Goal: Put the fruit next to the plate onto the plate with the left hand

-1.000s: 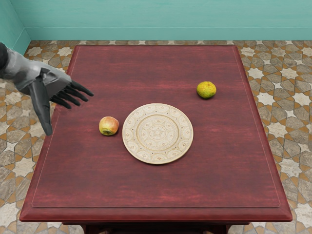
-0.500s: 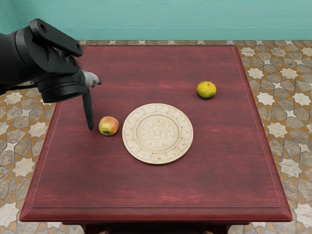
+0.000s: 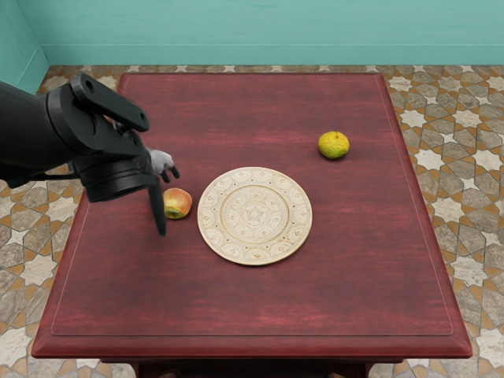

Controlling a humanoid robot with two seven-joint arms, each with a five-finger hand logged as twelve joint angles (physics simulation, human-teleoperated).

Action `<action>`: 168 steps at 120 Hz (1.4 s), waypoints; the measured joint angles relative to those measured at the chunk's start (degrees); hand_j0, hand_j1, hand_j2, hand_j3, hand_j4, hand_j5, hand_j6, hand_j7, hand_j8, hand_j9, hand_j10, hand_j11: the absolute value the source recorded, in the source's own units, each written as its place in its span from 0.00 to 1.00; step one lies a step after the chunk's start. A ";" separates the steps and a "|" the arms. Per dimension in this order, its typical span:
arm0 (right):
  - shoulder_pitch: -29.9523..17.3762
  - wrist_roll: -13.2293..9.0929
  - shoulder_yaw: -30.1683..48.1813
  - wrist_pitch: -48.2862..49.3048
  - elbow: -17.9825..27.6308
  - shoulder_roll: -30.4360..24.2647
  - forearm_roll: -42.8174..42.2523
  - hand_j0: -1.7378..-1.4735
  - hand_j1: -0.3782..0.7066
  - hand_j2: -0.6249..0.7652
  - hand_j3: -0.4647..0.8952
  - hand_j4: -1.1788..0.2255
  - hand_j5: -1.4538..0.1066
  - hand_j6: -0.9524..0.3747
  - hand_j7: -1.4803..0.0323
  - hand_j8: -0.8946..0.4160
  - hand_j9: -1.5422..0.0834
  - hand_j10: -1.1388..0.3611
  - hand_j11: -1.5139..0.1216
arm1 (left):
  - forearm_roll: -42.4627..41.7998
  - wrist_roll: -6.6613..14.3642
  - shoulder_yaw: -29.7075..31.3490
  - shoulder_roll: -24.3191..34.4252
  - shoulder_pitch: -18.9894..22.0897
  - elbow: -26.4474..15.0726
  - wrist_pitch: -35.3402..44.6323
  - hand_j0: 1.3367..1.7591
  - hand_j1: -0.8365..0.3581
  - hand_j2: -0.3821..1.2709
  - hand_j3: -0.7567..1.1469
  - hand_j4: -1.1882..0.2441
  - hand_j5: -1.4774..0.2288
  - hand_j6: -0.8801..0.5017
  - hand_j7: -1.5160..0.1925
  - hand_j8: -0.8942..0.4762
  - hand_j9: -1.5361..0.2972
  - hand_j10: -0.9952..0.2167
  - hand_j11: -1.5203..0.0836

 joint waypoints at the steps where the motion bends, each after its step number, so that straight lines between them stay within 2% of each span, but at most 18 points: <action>1: 0.00 0.00 0.00 0.00 0.00 0.00 0.00 0.30 0.05 0.45 0.34 0.82 0.91 0.70 0.96 0.67 0.93 0.74 0.91 | 0.00 0.00 -0.01 0.00 0.11 -0.01 0.39 0.76 0.81 0.25 0.40 0.70 0.73 0.50 0.75 0.52 0.71 0.67 0.80; 18: 0.00 0.00 0.00 0.00 0.00 0.00 0.00 0.30 0.05 0.45 0.34 0.82 0.91 0.70 0.96 0.67 0.93 0.74 0.91 | 0.02 -0.14 -0.20 0.00 0.92 -0.03 5.34 0.76 0.78 0.26 0.40 0.68 0.71 0.49 0.73 0.50 0.69 0.65 0.78; 30: 0.00 0.00 0.00 0.00 0.00 0.00 0.00 0.30 0.05 0.45 0.34 0.82 0.91 0.70 0.96 0.67 0.93 0.74 0.91 | 0.06 -0.16 -1.25 0.00 3.23 -0.01 8.48 0.76 0.77 0.26 0.40 0.67 0.70 0.47 0.72 0.49 0.68 0.64 0.77; 59: 0.00 0.00 0.00 0.00 0.00 0.00 0.00 0.30 0.05 0.45 0.34 0.82 0.91 0.70 0.96 0.67 0.93 0.74 0.91 | 0.16 -0.15 -3.03 0.00 4.37 0.01 15.53 0.76 0.75 0.26 0.40 0.66 0.68 0.46 0.71 0.48 0.67 0.62 0.75; 108: 0.01 0.00 0.00 0.00 0.00 0.00 0.00 0.30 0.05 0.45 0.34 0.82 0.91 0.70 0.96 0.67 0.93 0.74 0.91 | 0.36 -0.06 -5.43 0.00 5.77 -0.21 16.50 0.76 0.75 0.26 0.40 0.66 0.68 0.46 0.70 0.47 0.66 0.62 0.75; 137: 0.00 0.00 0.00 0.00 0.00 0.00 0.00 0.30 0.05 0.45 0.34 0.82 0.91 0.70 0.96 0.67 0.93 0.74 0.91 | 0.99 0.02 -5.58 0.00 6.53 -0.17 16.61 0.76 0.68 0.27 0.40 0.61 0.63 0.41 0.65 0.42 0.61 0.56 0.69; 168: 0.00 0.00 0.00 0.00 0.00 0.00 0.00 0.30 0.05 0.45 0.34 0.82 0.91 0.70 0.96 0.67 0.93 0.74 0.91 | 6.51 0.11 -5.53 0.00 7.78 -0.17 16.69 0.76 0.65 0.27 0.40 0.59 0.61 0.39 0.63 0.40 0.60 0.54 0.67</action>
